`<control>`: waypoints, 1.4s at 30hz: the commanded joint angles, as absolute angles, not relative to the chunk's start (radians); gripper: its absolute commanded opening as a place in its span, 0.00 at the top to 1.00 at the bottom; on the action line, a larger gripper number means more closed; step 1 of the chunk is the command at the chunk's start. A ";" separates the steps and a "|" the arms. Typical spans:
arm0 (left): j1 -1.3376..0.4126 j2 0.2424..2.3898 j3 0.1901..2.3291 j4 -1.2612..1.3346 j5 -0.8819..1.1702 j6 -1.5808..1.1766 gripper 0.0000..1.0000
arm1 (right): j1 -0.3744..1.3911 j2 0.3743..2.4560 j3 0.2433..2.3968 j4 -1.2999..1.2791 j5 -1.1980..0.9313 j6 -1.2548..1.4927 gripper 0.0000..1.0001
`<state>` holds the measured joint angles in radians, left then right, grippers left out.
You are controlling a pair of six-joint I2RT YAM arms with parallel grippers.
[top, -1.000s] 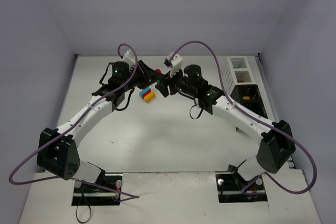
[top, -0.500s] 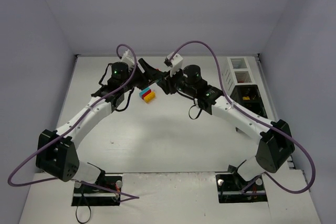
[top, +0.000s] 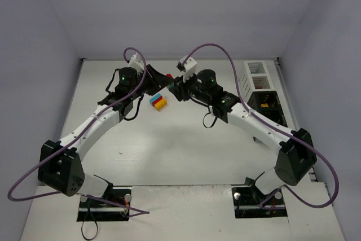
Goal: Sort the legos into containers by color
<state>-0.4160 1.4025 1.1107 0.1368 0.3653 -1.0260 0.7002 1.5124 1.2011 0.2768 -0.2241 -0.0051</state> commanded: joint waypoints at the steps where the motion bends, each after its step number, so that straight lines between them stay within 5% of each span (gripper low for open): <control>1: -0.419 1.365 1.109 0.232 0.362 -1.016 0.93 | 0.706 1.479 1.226 0.348 -0.230 -0.014 1.00; 21: -0.328 1.402 1.101 0.219 0.325 -0.971 1.00 | 0.445 1.302 1.052 0.147 -0.198 -0.074 1.00; 29: -0.330 1.394 1.069 0.192 0.364 -0.970 1.00 | 0.080 1.596 1.308 0.156 -0.049 0.000 1.00; 39: -0.337 1.371 1.080 0.147 0.394 -0.942 1.00 | -0.067 1.844 1.546 0.146 -0.005 0.049 1.00; 42: -0.341 1.374 1.086 0.141 0.403 -0.936 0.99 | -0.080 1.905 1.598 0.135 -0.011 0.040 0.87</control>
<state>-0.3340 1.4155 1.0523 0.1009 0.3775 -0.9607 -0.0708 1.8832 1.4979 0.0834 -0.0288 0.0292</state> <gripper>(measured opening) 0.305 0.334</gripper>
